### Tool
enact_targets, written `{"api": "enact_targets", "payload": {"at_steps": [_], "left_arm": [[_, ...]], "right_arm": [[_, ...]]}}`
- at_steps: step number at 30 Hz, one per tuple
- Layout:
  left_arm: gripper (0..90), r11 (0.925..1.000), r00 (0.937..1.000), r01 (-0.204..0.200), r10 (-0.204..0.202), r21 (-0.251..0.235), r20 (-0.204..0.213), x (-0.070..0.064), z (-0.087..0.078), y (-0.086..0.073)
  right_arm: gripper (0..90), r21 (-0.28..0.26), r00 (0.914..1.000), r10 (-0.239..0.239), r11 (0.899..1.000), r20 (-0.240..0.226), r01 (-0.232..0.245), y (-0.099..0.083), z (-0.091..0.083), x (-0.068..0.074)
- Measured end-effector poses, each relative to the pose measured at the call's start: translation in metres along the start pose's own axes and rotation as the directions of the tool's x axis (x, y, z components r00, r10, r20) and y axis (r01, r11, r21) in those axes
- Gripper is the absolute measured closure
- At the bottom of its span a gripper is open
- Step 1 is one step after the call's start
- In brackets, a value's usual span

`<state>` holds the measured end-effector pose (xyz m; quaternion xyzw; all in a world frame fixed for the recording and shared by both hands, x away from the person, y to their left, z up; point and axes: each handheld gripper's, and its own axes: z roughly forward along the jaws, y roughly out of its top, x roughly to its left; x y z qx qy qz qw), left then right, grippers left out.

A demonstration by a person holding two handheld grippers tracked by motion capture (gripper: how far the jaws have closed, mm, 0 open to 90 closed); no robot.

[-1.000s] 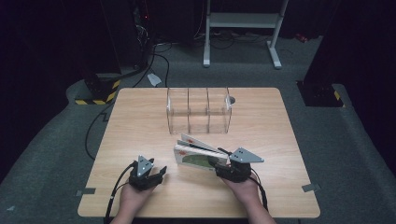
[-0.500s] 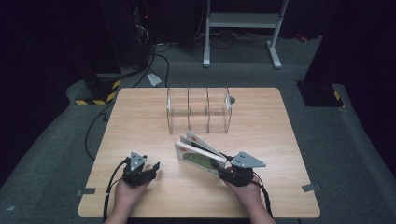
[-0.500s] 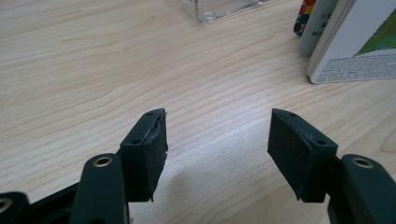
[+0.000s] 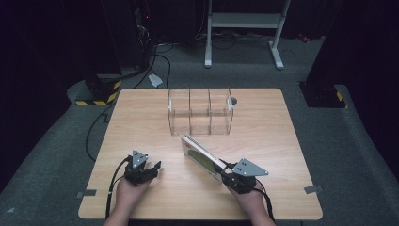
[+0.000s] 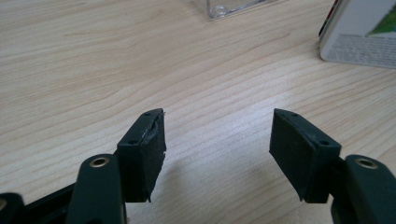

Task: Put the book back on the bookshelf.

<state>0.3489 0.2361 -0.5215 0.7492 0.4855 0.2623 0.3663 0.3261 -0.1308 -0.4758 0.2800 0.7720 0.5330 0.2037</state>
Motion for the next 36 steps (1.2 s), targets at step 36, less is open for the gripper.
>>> {"api": "enact_targets", "payload": {"at_steps": [36], "left_arm": [[33.1, 0.9967, 0.9986, -0.006, 0.001, 0.082, 0.053, 0.003, 0.023, 0.009]], "right_arm": [[72.3, -0.022, 0.9425, 0.180, 0.983, 0.282, -0.181, -0.017, -0.051, -0.029]]}}
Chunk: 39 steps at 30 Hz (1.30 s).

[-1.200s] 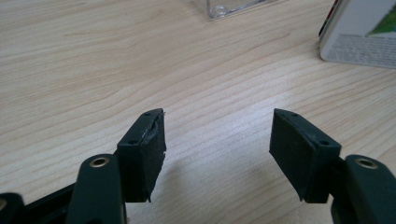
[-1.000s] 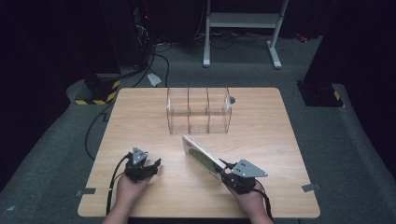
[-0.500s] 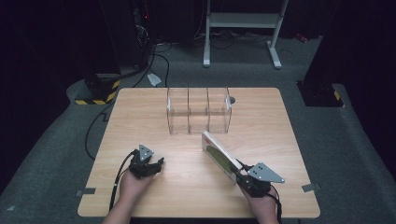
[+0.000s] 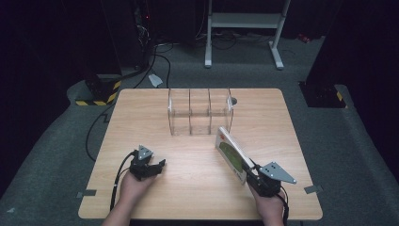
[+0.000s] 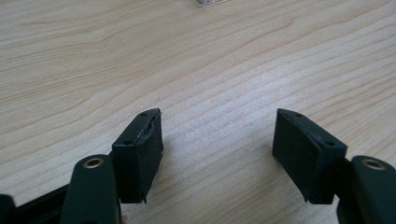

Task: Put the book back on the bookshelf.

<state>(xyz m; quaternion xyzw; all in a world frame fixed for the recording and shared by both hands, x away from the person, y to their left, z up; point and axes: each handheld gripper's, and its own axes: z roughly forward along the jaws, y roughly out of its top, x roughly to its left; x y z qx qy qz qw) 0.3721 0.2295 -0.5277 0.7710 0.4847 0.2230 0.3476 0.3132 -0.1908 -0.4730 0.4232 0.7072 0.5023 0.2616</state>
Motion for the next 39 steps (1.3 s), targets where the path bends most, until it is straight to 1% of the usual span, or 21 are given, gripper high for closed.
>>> {"api": "enact_targets", "payload": {"at_steps": [3, 5, 9, 12, 14, 15, 16, 18, 21, 25, 27, 29, 35, 36, 39], "left_arm": [[32.8, 1.0000, 1.0000, 0.000, 0.000, 0.001, -0.001, 0.000, 0.000, 0.000], [32.6, 1.0000, 1.0000, -0.001, 0.001, 0.000, -0.002, 0.000, 0.000, 0.000], [32.4, 1.0000, 1.0000, -0.002, 0.002, -0.001, 0.001, 0.000, -0.001, -0.001], [32.4, 1.0000, 1.0000, -0.005, 0.005, -0.001, 0.001, 0.000, -0.001, -0.001], [32.4, 1.0000, 1.0000, -0.006, 0.006, -0.001, 0.002, -0.001, -0.001, -0.001], [32.4, 1.0000, 1.0000, -0.006, 0.006, -0.001, 0.002, -0.001, -0.001, -0.001], [32.4, 1.0000, 1.0000, -0.005, 0.005, -0.001, 0.002, -0.001, -0.001, -0.001], [32.4, 1.0000, 1.0000, -0.005, 0.005, -0.001, 0.002, -0.001, -0.001, -0.001], [32.4, 1.0000, 1.0000, -0.005, 0.005, -0.001, 0.002, -0.001, -0.001, -0.001], [32.4, 1.0000, 1.0000, -0.005, 0.005, -0.001, 0.003, -0.001, -0.001, -0.001], [32.4, 1.0000, 1.0000, -0.005, 0.005, -0.001, 0.003, -0.001, -0.001, -0.001], [32.5, 1.0000, 1.0000, -0.006, 0.006, -0.001, 0.003, -0.001, -0.001, -0.001], [32.5, 1.0000, 1.0000, -0.009, 0.009, -0.001, 0.004, -0.001, -0.001, -0.001], [32.5, 0.9999, 0.9999, -0.015, 0.015, 0.002, 0.003, 0.000, -0.001, -0.001], [32.4, 1.0000, 0.9999, -0.009, 0.009, 0.000, 0.005, 0.000, -0.001, -0.001]], "right_arm": [[69.3, 0.004, 0.9999, 0.008, 1.000, 0.011, -0.008, 0.003, 0.004, 0.002], [69.8, 0.009, 0.9999, 0.011, 1.000, 0.008, -0.011, 0.005, 0.006, 0.004], [69.6, 0.024, 0.9998, 0.000, 1.000, 0.018, 0.000, 0.007, 0.010, 0.009], [69.0, 0.048, 0.9991, 0.002, 0.999, 0.043, -0.004, 0.009, 0.014, 0.013], [68.6, 0.057, 0.9994, 0.002, 0.998, 0.035, -0.004, 0.010, 0.014, 0.015], [67.4, 0.065, 0.9992, 0.005, 0.998, 0.039, -0.008, 0.010, 0.015, 0.016], [66.7, 0.070, 0.9990, 0.020, 0.997, 0.039, -0.023, 0.011, 0.015, 0.015], [66.7, 0.074, 0.9989, 0.019, 0.997, 0.043, -0.022, 0.011, 0.015, 0.013], [70.3, 0.074, 0.9990, 0.023, 0.997, 0.039, -0.026, 0.011, 0.015, 0.011], [73.5, 0.061, 0.9990, 0.015, 0.998, 0.041, -0.017, 0.010, 0.015, 0.010], [74.0, 0.060, 0.9994, 0.001, 0.998, 0.033, -0.003, 0.010, 0.014, 0.009], [74.3, 0.057, 0.9995, 0.010, 0.998, 0.029, -0.012, 0.009, 0.014, 0.007], [74.9, 0.077, 0.9993, -0.007, 0.997, 0.036, 0.004, 0.012, 0.014, 0.008], [74.9, 0.077, 0.9992, -0.010, 0.997, 0.039, 0.007, 0.012, 0.014, 0.009], [75.2, 0.075, 0.9987, -0.024, 0.997, 0.046, 0.020, 0.011, 0.015, 0.011]]}}
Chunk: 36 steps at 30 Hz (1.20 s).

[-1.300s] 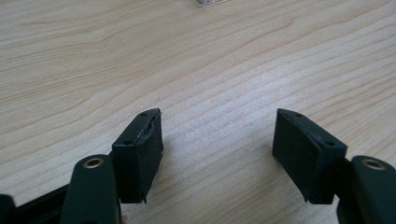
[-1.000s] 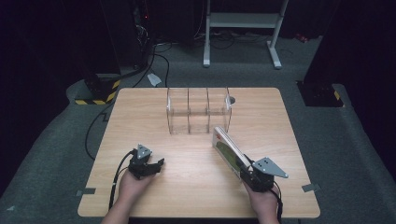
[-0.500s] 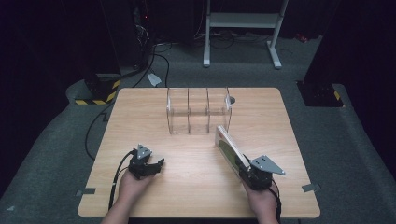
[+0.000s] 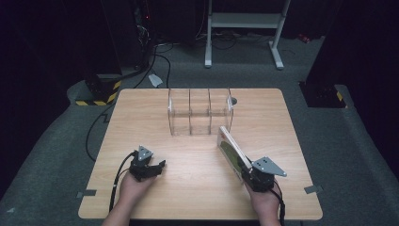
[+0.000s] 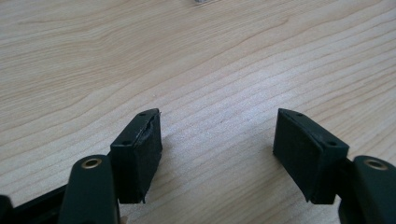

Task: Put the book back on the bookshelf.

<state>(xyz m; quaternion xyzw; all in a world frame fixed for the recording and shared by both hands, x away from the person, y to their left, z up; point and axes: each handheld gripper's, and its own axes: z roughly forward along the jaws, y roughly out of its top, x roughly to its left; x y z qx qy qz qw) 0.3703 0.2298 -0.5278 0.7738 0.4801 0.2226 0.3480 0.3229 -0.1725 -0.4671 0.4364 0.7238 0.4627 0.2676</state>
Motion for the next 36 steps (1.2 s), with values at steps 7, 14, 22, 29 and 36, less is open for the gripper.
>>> {"api": "enact_targets", "payload": {"at_steps": [7, 14, 22, 29, 36], "left_arm": [[31.9, 1.0000, 1.0000, 0.001, -0.001, -0.001, 0.007, 0.001, 0.000, 0.000], [31.9, 1.0000, 1.0000, -0.001, 0.001, -0.002, 0.009, 0.001, 0.000, 0.000], [31.8, 1.0000, 1.0000, 0.004, -0.004, -0.003, 0.009, 0.001, 0.000, 0.000], [31.8, 1.0000, 1.0000, 0.001, -0.001, -0.001, 0.008, 0.001, 0.000, 0.000], [31.8, 1.0000, 1.0000, 0.001, -0.001, -0.002, 0.008, 0.001, 0.000, 0.000]], "right_arm": [[75.6, -0.002, 0.9999, -0.003, 1.000, 0.014, 0.003, 0.002, 0.000, 0.005], [75.7, -0.006, 0.9997, 0.003, 1.000, 0.023, -0.002, 0.012, -0.002, 0.002], [75.7, -0.037, 0.9993, 0.000, 0.999, 0.039, 0.002, 0.030, -0.003, -0.001], [75.7, -0.051, 0.9981, 0.018, 0.999, 0.059, -0.015, 0.044, 0.007, -0.005], [75.7, -0.070, 0.9968, 0.018, 0.997, 0.078, -0.012, 0.059, 0.023, -0.002]]}}
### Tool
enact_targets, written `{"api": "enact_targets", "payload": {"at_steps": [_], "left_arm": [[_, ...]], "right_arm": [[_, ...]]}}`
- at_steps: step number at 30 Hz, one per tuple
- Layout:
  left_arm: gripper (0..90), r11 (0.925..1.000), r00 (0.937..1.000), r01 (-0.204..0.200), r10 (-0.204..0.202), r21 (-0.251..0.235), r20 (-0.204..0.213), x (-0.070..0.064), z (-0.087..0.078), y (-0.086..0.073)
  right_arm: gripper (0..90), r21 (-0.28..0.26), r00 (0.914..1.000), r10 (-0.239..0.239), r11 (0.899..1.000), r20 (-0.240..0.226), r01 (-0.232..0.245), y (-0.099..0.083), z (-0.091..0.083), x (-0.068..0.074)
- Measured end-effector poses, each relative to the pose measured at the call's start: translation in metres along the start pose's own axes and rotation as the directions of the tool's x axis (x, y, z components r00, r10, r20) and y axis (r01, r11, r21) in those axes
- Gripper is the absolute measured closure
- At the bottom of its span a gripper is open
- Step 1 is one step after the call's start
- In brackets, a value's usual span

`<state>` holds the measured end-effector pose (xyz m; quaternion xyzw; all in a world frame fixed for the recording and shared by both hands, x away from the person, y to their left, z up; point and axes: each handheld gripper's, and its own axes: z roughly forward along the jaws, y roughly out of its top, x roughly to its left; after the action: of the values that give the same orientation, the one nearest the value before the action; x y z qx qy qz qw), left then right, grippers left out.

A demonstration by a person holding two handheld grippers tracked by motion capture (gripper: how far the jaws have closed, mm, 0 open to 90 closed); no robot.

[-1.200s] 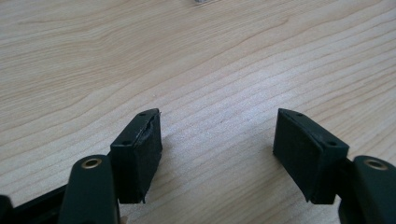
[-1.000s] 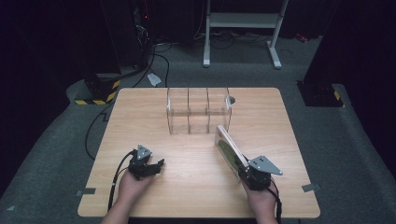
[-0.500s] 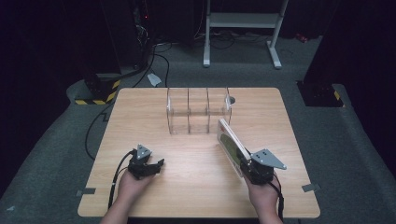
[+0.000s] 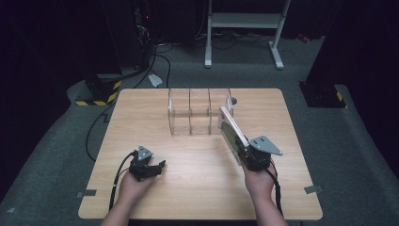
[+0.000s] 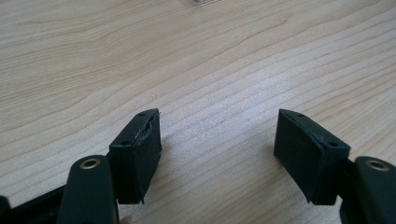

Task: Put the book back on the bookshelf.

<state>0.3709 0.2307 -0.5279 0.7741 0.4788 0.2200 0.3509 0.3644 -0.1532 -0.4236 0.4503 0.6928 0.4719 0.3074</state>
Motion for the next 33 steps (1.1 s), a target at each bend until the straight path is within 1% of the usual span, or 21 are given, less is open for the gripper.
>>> {"api": "enact_targets", "payload": {"at_steps": [7, 10, 13, 14, 17, 21, 23, 26, 28, 32, 33], "left_arm": [[31.9, 1.0000, 1.0000, 0.001, -0.001, 0.000, 0.001, 0.000, 0.000, 0.000], [31.8, 1.0000, 1.0000, 0.000, 0.000, 0.000, 0.001, 0.000, 0.000, 0.000], [31.8, 1.0000, 1.0000, 0.000, 0.000, 0.000, 0.001, 0.000, 0.000, 0.000], [31.8, 1.0000, 1.0000, 0.000, 0.000, 0.000, 0.001, 0.000, 0.000, 0.000], [31.8, 1.0000, 1.0000, 0.000, 0.000, 0.000, 0.002, 0.000, 0.000, 0.000], [31.8, 1.0000, 1.0000, 0.000, 0.000, 0.000, 0.002, 0.000, 0.000, 0.000], [31.8, 1.0000, 1.0000, -0.001, 0.001, 0.000, 0.002, 0.000, 0.000, 0.000], [31.8, 1.0000, 1.0000, 0.000, 0.000, 0.000, 0.002, 0.000, 0.000, 0.000], [31.8, 1.0000, 1.0000, 0.000, 0.000, 0.000, 0.002, 0.000, 0.000, 0.000], [31.8, 1.0000, 1.0000, 0.000, 0.000, 0.000, 0.002, 0.000, 0.000, 0.000], [31.8, 1.0000, 1.0000, 0.000, 0.000, 0.000, 0.002, 0.000, 0.000, 0.000]], "right_arm": [[75.6, 0.018, 0.9999, 0.007, 1.000, 0.008, -0.007, 0.008, 0.025, 0.003], [75.7, 0.019, 0.9996, 0.003, 1.000, 0.027, -0.004, 0.011, 0.036, 0.004], [75.7, 0.017, 0.9993, 0.013, 1.000, 0.034, -0.014, 0.013, 0.043, 0.004], [75.6, 0.020, 0.9990, 0.009, 1.000, 0.044, -0.009, 0.015, 0.045, 0.004], [75.6, 0.009, 0.9980, -0.004, 1.000, 0.063, 0.004, 0.017, 0.052, 0.007], [75.7, 0.017, 0.9969, -0.004, 1.000, 0.079, 0.003, 0.021, 0.062, 0.008], [75.7, 0.023, 0.9967, -0.004, 1.000, 0.081, 0.002, 0.023, 0.068, 0.009], [75.6, 0.028, 0.9959, -0.016, 1.000, 0.090, 0.013, 0.025, 0.076, 0.010], [75.6, 0.024, 0.9953, -0.019, 1.000, 0.095, 0.016, 0.025, 0.080, 0.010], [75.6, 0.034, 0.9945, -0.019, 0.999, 0.104, 0.015, 0.028, 0.088, 0.009], [75.6, 0.033, 0.9941, -0.026, 0.999, 0.105, 0.023, 0.028, 0.090, 0.009]]}}
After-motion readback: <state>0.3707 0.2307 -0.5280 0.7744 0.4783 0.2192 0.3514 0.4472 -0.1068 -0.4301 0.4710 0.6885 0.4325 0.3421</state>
